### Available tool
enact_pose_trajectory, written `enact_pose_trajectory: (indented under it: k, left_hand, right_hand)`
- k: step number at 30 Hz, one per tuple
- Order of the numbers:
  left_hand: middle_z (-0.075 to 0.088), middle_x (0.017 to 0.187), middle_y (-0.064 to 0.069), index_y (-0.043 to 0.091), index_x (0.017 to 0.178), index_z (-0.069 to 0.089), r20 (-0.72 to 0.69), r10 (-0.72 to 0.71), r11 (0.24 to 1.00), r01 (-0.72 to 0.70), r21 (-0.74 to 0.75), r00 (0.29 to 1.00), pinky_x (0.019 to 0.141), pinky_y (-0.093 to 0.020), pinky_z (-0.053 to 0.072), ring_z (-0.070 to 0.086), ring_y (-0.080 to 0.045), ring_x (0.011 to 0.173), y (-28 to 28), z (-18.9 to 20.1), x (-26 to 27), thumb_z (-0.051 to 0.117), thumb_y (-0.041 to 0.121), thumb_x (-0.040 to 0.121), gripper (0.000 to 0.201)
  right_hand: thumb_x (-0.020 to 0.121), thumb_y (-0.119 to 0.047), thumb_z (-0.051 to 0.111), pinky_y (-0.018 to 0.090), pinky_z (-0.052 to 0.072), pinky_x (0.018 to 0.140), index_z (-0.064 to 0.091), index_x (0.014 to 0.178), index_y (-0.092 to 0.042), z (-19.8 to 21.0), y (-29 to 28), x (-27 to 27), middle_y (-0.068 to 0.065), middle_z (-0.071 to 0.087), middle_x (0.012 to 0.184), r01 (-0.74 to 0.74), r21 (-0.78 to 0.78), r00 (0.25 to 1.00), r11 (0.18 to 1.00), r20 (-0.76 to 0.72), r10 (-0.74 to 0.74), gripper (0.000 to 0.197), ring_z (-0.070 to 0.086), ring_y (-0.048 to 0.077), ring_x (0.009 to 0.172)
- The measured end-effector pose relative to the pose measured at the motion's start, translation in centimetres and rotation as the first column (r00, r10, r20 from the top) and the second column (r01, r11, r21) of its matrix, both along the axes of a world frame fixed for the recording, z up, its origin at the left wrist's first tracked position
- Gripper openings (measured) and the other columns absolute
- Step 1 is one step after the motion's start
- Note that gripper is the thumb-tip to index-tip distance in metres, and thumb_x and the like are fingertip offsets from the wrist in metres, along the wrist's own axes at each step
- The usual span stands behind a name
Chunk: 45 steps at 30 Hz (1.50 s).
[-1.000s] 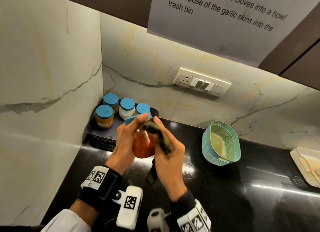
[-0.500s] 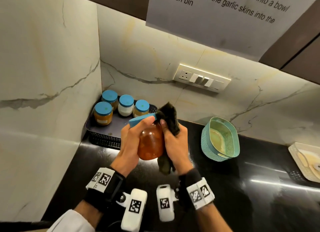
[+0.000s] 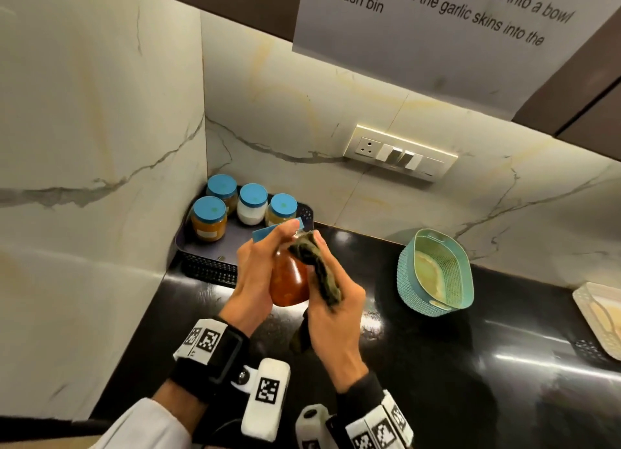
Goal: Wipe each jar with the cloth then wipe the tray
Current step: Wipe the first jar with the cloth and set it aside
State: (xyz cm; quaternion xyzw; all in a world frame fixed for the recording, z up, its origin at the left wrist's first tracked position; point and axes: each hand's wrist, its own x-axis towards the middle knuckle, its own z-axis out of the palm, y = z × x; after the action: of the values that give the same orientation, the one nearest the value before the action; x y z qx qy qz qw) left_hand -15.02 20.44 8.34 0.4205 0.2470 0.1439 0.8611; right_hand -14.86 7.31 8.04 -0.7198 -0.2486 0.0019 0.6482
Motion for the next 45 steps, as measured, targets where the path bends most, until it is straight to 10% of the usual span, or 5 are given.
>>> enact_pose_trajectory:
  k: [16, 28, 33, 38, 45]
  left_hand:
    - [0.081, 0.108, -0.007, 0.021, 0.117, 0.076, -0.063, -0.149, 0.984, 0.154, 0.086, 0.987, 0.098, -0.049, 0.059, 0.075, -0.028, 0.106, -0.1, 1.1, -0.9, 0.090, 0.042, 0.065, 0.057]
    - [0.081, 0.103, -0.007, 0.015, 0.110, 0.078, -0.023, -0.037, 0.993, 0.039, 0.114, 0.999, 0.081, -0.036, 0.062, 0.077, -0.023, 0.094, -0.5, 0.5, -1.4, 0.085, 0.040, 0.066, 0.051]
    - [0.081, 0.104, -0.013, 0.005, 0.116, 0.076, -0.031, 0.001, 1.000, 0.000, 0.026, 1.000, 0.074, -0.034, 0.064, 0.078, -0.026, 0.091, 0.3, 0.5, -0.6, 0.088, 0.038, 0.064, 0.063]
    - [0.081, 0.104, -0.010, 0.012, 0.110, 0.078, -0.010, 0.044, 0.999, -0.043, 0.019, 0.999, 0.086, -0.039, 0.061, 0.077, -0.024, 0.093, 0.1, 0.8, -0.4, 0.085, 0.038, 0.066, 0.052]
    - [0.078, 0.110, -0.010, 0.005, 0.109, 0.072, -0.065, 0.043, 0.999, -0.044, -0.013, 0.997, 0.104, -0.055, 0.056, 0.073, -0.029, 0.098, 1.3, 0.6, 1.3, 0.089, 0.040, 0.078, 0.050]
  right_hand:
    - [0.097, -0.022, 0.063, 0.050, 0.056, 0.098, 0.079, 0.103, -0.030, 1.0, -1.5, 2.8, 0.015, 0.075, 0.112, 0.017, 0.193, 0.890, 0.981, -0.451, 0.073, 0.019, 0.069, 0.037, 0.111]
    - [0.101, -0.014, 0.060, 0.042, 0.057, 0.085, 0.075, 0.100, -0.020, 0.9, 0.1, 2.8, 0.004, 0.075, 0.094, 0.044, 0.146, 0.937, 0.988, -0.348, 0.009, 0.017, 0.069, 0.018, 0.091]
    - [0.094, 0.011, 0.054, 0.032, 0.047, 0.111, 0.062, 0.136, -0.009, 0.7, -0.5, -0.5, 0.007, 0.066, 0.137, -0.080, 0.098, 0.997, 0.992, 0.009, 0.079, 0.047, 0.060, 0.020, 0.132]
    - [0.099, 0.004, 0.055, 0.029, 0.053, 0.085, 0.072, 0.113, -0.009, 1.9, 0.8, 3.2, -0.008, 0.075, 0.098, -0.050, 0.064, 0.993, 0.997, -0.105, 0.056, 0.026, 0.069, 0.007, 0.094]
    - [0.094, -0.014, 0.071, 0.048, 0.028, 0.125, 0.055, 0.143, -0.011, -1.4, 0.5, -1.4, 0.002, 0.049, 0.155, -0.095, -0.250, 0.912, 0.964, 0.367, 0.185, 0.052, 0.038, 0.020, 0.150]
